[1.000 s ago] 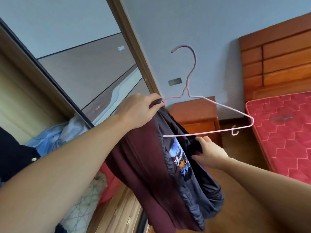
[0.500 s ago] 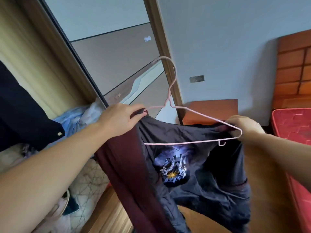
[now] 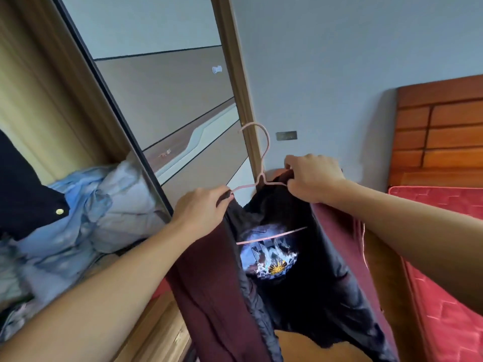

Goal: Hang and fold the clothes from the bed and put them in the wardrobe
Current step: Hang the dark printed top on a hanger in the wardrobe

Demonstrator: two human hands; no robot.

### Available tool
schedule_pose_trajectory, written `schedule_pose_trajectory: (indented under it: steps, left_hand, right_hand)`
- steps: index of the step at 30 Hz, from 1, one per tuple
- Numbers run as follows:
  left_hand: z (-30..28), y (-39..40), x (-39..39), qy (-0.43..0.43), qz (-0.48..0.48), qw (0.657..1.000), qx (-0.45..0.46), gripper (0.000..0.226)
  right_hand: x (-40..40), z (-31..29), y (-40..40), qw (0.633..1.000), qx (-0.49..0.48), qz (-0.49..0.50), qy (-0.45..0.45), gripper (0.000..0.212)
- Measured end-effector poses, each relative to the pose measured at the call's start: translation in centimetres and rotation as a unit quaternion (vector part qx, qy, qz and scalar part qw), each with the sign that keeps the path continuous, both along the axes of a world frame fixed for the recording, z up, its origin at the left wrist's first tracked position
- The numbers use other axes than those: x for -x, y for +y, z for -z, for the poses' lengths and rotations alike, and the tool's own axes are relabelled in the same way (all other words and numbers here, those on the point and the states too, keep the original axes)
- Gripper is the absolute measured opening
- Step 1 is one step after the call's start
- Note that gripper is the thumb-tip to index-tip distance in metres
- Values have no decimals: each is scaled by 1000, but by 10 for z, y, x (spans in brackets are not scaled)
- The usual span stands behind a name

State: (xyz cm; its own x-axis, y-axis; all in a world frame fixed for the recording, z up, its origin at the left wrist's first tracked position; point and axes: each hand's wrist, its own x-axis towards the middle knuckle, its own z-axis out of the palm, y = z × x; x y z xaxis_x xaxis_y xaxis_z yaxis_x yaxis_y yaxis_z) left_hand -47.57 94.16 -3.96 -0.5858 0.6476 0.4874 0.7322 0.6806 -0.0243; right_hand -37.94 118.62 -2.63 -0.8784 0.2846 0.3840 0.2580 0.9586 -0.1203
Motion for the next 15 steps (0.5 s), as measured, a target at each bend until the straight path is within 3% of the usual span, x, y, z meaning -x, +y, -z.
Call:
schedule_pose_trajectory:
  steps: [3, 7, 11, 13, 15]
  left_hand:
    - [-7, -2, -1, -2, -1, 999, -54, 23]
    - [-31, -15, 3, 42, 29, 991, -120, 23]
    - [-47, -14, -5, 81, 77, 985, -132, 25]
    - [-51, -11, -10, 108, 109, 980, -123, 27]
    - [-51, -11, -12, 112, 122, 980, -113, 34]
  right_hand:
    - [-8, -23, -21, 999, -35, -27, -27, 54]
    - [-37, -39, -18, 993, 41, -73, -77, 70]
    - [-41, -64, -11, 994, -90, -66, -4, 46]
    - [-35, -69, -21, 989, -29, -142, -23, 29]
    - [-29, -68, -37, 967, 147, -199, -63, 27]
